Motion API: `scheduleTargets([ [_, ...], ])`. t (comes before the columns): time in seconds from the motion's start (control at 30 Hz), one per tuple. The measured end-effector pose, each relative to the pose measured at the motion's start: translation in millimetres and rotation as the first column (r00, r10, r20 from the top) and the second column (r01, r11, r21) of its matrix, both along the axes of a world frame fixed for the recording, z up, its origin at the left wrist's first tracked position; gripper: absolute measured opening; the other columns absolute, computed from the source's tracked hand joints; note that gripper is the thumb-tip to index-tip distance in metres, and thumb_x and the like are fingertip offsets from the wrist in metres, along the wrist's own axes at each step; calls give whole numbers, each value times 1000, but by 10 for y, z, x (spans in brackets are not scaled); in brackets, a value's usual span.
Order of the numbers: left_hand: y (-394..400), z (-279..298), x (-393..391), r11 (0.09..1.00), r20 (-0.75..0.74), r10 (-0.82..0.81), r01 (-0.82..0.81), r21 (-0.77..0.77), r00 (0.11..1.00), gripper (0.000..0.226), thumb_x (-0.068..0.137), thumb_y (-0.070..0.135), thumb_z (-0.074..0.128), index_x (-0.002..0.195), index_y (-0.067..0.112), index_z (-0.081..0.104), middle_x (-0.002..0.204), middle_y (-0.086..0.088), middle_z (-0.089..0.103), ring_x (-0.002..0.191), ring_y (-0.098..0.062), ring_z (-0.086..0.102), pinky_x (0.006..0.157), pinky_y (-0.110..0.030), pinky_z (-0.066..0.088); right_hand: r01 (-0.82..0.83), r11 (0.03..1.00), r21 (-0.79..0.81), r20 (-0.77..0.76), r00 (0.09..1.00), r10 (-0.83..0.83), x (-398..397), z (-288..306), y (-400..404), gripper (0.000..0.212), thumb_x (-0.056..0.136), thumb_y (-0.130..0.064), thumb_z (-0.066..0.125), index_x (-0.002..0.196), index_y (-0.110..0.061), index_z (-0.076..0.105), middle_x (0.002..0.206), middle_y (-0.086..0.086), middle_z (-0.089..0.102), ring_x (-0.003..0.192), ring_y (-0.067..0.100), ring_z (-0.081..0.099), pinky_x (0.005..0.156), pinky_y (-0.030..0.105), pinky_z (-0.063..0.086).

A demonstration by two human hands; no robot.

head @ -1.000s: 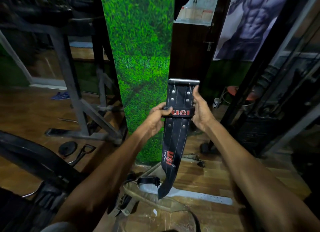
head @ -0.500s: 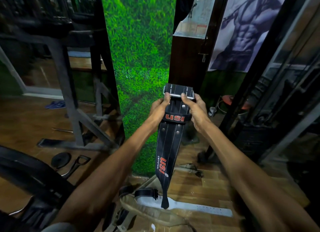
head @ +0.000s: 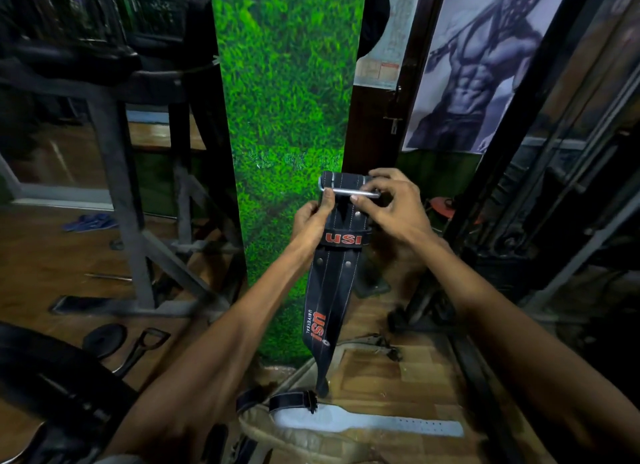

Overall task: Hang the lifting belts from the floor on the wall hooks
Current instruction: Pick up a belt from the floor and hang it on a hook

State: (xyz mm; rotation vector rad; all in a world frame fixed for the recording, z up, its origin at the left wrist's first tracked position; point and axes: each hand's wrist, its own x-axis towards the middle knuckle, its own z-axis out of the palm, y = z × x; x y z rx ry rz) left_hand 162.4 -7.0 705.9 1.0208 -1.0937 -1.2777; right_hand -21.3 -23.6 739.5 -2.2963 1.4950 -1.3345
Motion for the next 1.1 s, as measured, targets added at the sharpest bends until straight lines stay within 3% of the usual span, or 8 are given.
scheduleTargets([
  [0.2, -155, -110, 175, 997, 18, -4, 5, -74, 1000, 22, 100, 29, 62, 95, 8, 64, 93, -10, 63, 89, -18, 55, 83, -36, 46, 71, 997, -12, 319, 946, -63, 281, 224, -62, 25, 93, -36, 70, 77, -17, 68, 74, -5, 75, 70, 12, 66, 67, 39, 53],
  [0.33, -238, -131, 258, 993, 27, -64, 67, -93, 998, 36, 100, 33, 61, 100, -3, 66, 96, -5, 67, 91, -15, 60, 90, -33, 47, 121, 993, 9, 346, 931, -116, 316, 265, -89, 24, 95, -32, 68, 80, -13, 69, 65, -14, 72, 61, 2, 58, 61, 23, 45],
  [0.47, -357, 78, 215, 995, -95, -95, 91, -45, 991, 44, 99, 46, 58, 115, 7, 74, 111, -12, 77, 104, -27, 73, 92, -40, 59, 112, 994, 19, 368, 923, -111, 261, 315, -174, 24, 94, -35, 69, 83, -14, 70, 63, -14, 72, 62, 12, 66, 64, 26, 48],
  [0.53, -463, 238, 145, 991, -46, -69, 63, -118, 997, 36, 99, 40, 62, 105, 7, 75, 103, -10, 77, 93, -23, 72, 85, -39, 57, 81, 997, 17, 376, 923, -82, 226, 342, -229, 26, 93, -39, 70, 83, -16, 70, 65, -10, 75, 68, 22, 72, 67, 31, 52],
  [0.7, -732, 561, -141, 964, 8, 114, -108, -243, 993, 29, 96, 22, 68, 80, -1, 70, 70, -8, 62, 66, -17, 53, 62, -31, 42, 8, 1000, 12, 476, 879, -13, 130, 503, -496, 22, 90, -32, 75, 88, -11, 69, 69, 2, 76, 63, 11, 70, 66, 29, 56],
  [0.8, -937, 844, -366, 948, -39, 184, -187, -256, 982, 33, 94, 24, 70, 80, -6, 71, 71, -11, 63, 68, -19, 54, 63, -33, 44, -14, 999, -30, 571, 821, 28, -30, 717, -745, 25, 90, -25, 77, 99, -8, 62, 78, 4, 74, 68, 13, 74, 68, 29, 57],
  [1.0, -1369, 1588, -806, 934, -106, 250, -268, -235, 962, 28, 94, 33, 70, 72, 18, 75, 85, -21, 77, 70, -26, 66, 70, -53, 59, 32, 989, -143, 655, 752, 70, -358, 1180, -1222, 27, 93, -28, 71, 111, -14, 55, 83, 5, 78, 79, 12, 75, 81, 37, 59],
  [1.1, -1565, 1987, -921, 921, -129, 273, -298, -250, 953, 30, 95, 32, 68, 69, 19, 73, 73, -8, 76, 67, -22, 68, 66, -41, 60, 47, 982, -186, 688, 719, 96, -499, 1573, -1421, 35, 85, -35, 79, 105, -16, 56, 84, 6, 78, 75, 16, 77, 79, 45, 62],
])
